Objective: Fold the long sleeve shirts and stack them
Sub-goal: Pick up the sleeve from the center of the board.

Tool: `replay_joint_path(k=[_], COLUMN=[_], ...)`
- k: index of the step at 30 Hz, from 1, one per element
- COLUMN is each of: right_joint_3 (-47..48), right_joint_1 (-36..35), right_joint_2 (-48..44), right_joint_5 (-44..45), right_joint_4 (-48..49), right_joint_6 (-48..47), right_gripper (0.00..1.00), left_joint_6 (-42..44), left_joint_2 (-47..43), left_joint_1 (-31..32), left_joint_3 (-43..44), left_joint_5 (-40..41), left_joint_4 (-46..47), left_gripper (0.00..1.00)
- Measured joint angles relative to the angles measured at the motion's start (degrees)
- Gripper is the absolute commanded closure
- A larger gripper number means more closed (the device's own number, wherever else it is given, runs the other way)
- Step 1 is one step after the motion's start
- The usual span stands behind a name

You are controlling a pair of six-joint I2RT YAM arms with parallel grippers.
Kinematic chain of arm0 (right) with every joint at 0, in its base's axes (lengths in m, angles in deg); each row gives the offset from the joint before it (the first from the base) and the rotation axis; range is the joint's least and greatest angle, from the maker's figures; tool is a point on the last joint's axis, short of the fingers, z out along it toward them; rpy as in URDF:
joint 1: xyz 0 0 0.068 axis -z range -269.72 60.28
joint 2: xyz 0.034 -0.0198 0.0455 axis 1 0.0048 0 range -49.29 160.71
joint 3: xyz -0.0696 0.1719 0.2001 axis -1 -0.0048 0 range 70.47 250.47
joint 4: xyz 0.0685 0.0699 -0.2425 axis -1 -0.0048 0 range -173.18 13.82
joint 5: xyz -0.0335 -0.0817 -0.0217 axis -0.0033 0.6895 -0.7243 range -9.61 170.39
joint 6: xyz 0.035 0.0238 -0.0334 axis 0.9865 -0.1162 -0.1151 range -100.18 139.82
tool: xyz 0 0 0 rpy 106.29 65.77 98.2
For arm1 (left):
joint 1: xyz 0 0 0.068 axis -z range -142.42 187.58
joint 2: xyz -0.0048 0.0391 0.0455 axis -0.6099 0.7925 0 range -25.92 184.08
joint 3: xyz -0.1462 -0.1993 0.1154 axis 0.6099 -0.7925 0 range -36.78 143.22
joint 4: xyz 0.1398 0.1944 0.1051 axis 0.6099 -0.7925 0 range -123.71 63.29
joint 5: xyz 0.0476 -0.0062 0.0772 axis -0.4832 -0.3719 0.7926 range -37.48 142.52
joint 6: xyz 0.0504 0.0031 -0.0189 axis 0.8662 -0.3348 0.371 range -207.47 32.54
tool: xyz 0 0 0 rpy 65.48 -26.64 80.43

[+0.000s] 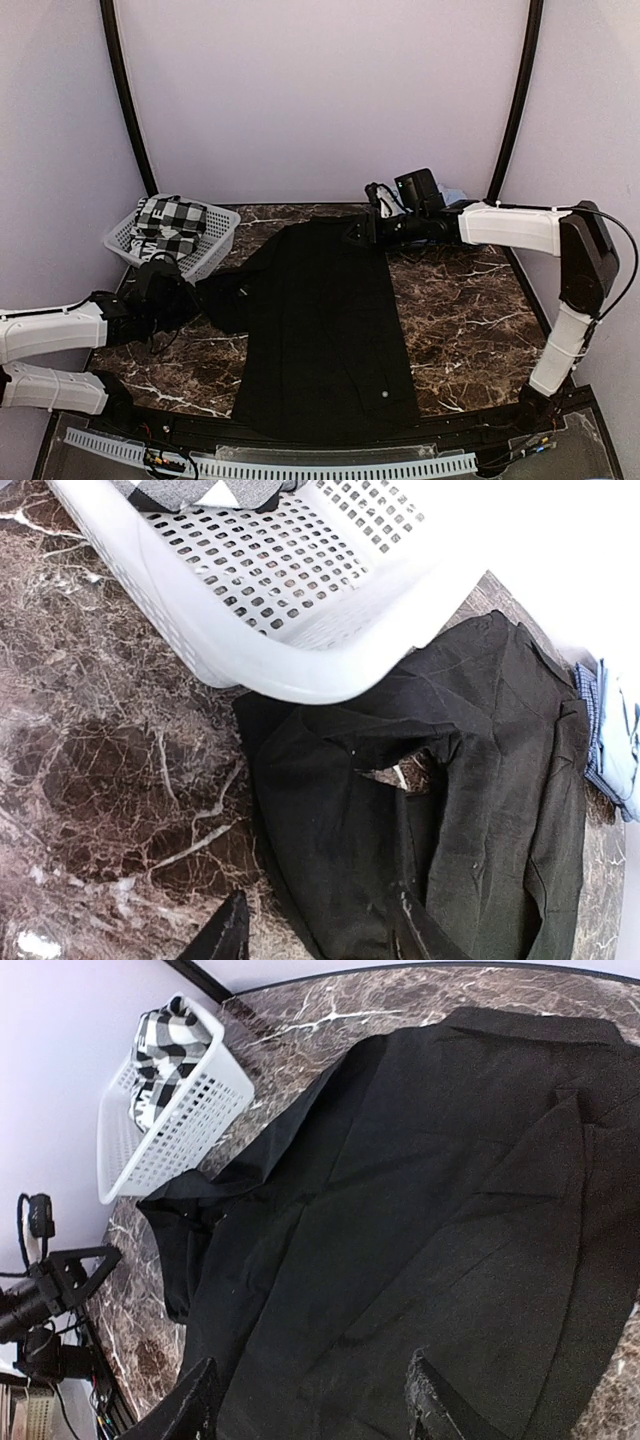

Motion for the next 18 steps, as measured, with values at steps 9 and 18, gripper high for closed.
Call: replay_joint_path(k=[9,18], right_joint_3=[-6.49,-10.97], right_joint_1=[-6.51,-7.41], right_joint_2=[-6.08,-11.67], right_joint_5=[4.11,6.1], right_joint_4=[0.37,0.79], right_joint_6=[0.04,0.63], right_gripper=[0.39,0.39], left_joint_6=[1.27,1.36], left_joint_2=[12.46,21.75], left_joint_1=[-0.5,-0.5], left_joint_3=[1.03,3.17], left_joint_5=[-4.07,-6.43], left_joint_4=[5.95,12.04], left_gripper=[0.54,0.57])
